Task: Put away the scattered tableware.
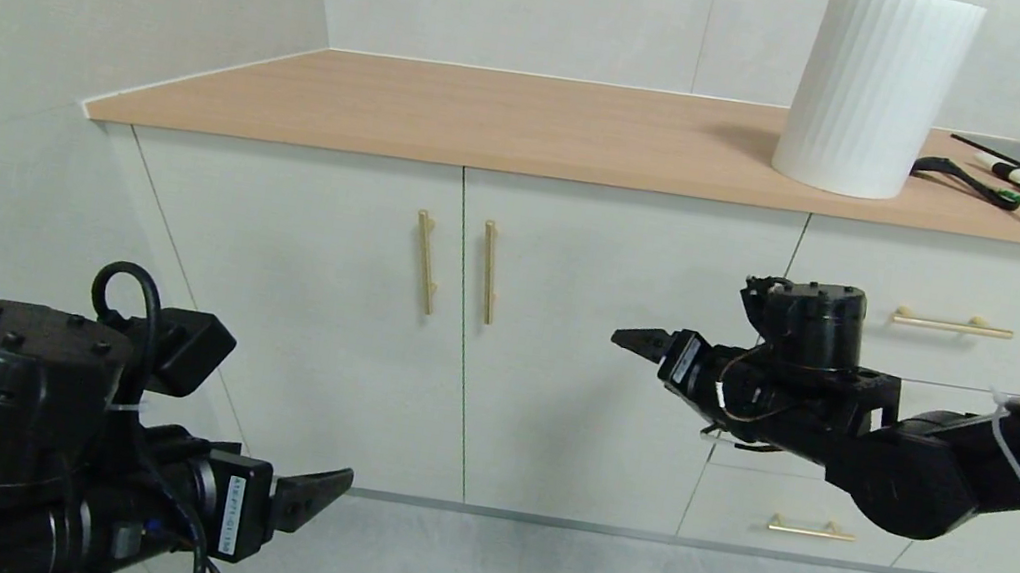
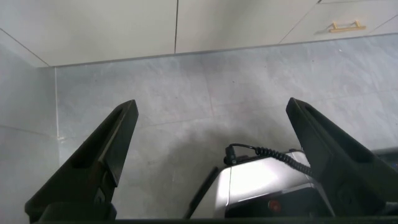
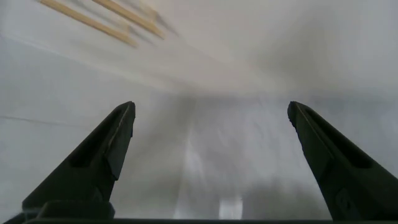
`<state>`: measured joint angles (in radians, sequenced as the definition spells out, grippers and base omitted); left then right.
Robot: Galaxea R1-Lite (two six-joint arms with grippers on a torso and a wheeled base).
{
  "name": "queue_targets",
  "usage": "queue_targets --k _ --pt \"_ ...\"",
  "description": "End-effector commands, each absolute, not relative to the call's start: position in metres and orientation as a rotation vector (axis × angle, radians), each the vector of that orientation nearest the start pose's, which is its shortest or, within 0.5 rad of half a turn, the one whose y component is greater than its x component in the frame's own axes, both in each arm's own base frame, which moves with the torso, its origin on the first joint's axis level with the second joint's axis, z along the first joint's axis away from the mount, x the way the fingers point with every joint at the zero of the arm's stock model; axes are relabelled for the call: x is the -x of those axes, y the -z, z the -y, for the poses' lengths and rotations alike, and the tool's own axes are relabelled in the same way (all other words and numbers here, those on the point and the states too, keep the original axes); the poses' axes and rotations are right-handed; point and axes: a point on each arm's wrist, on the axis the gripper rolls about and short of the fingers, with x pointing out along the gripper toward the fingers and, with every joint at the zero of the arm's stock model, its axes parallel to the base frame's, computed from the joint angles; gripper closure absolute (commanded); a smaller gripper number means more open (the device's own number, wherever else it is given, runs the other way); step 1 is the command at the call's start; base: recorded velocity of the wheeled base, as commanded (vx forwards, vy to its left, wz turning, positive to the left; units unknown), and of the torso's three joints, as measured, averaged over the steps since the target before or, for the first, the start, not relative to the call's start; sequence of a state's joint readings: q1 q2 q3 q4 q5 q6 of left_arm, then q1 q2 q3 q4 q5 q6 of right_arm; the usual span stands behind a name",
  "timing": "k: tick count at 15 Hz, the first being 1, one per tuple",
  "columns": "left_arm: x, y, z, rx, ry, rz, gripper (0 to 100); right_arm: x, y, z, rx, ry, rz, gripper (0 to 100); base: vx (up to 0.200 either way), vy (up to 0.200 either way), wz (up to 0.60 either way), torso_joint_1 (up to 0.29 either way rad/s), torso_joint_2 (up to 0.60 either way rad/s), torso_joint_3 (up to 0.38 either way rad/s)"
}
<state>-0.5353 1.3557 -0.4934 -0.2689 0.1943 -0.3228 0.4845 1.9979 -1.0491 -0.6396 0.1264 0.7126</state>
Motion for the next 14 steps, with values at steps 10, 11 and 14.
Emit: queue_targets --k 10,11,14 --pt "-0.089 -0.203 0.038 0.162 0.234 -0.210 0 -0.158 -0.249 -0.073 -0.289 -0.285 -0.028 0 0.000 0.000 0.00 0.000 0.00 0.000" --pt "-0.076 -0.200 0.028 0.130 0.206 -0.163 0 -0.131 -0.253 -0.058 -0.265 -0.242 0.004 0 0.000 0.000 0.00 0.000 0.00 0.000" --pt "-0.039 -0.197 0.010 0.124 0.173 -0.034 0 -0.060 -0.252 -0.019 -0.237 -0.161 0.059 0 0.000 0.000 0.00 0.000 0.00 0.000"
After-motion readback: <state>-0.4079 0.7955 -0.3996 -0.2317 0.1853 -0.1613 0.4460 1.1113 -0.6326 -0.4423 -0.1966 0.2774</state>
